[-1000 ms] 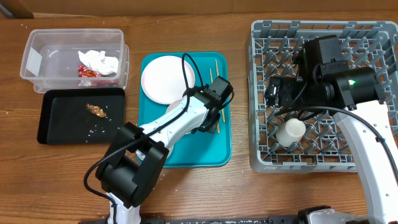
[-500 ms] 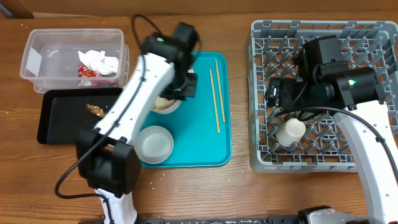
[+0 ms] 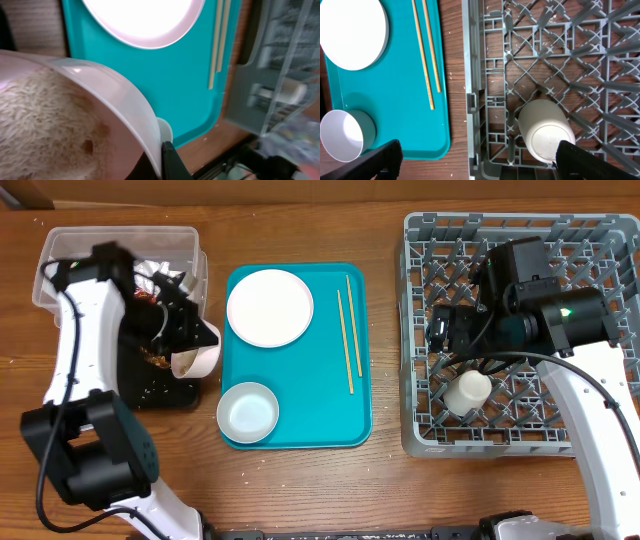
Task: Sort waste into correct bins and load items into the dishwasher
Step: 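Tip the rice bowl over the black tray to empty the rice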
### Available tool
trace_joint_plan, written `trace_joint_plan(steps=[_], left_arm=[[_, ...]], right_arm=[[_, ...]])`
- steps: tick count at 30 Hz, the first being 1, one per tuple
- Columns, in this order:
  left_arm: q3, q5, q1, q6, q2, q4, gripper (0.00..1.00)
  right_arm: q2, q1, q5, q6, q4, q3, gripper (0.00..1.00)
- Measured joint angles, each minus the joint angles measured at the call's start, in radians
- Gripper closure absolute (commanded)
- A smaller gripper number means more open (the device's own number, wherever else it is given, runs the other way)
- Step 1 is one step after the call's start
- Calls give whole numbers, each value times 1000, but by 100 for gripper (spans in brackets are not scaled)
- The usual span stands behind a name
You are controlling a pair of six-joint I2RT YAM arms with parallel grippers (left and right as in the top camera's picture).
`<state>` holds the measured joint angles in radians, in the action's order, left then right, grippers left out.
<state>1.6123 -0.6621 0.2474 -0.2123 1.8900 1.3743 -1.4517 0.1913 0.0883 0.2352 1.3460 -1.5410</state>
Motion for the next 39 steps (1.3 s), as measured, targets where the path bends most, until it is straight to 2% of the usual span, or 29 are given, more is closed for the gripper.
trace_joint_plan(steps=[8, 16, 23, 26, 33, 39], left_arm=[[-212, -367, 239, -195, 0, -70, 96], [-260, -625, 397, -240, 0, -63, 96], [-262, -803, 463, -205, 0, -67, 96], [-262, -852, 478, -134, 0, -81, 96], [-263, -882, 494, -29, 0, -81, 96], [-264, -890, 494, 10, 0, -53, 96]], right_arm=[[0, 0, 0, -1, 0, 0, 0], [0, 0, 0, -1, 0, 0, 0], [0, 0, 0, -1, 0, 0, 0], [0, 0, 0, -1, 2, 0, 0], [0, 0, 0, -1, 5, 0, 0], [0, 0, 0, 0, 6, 0, 0]])
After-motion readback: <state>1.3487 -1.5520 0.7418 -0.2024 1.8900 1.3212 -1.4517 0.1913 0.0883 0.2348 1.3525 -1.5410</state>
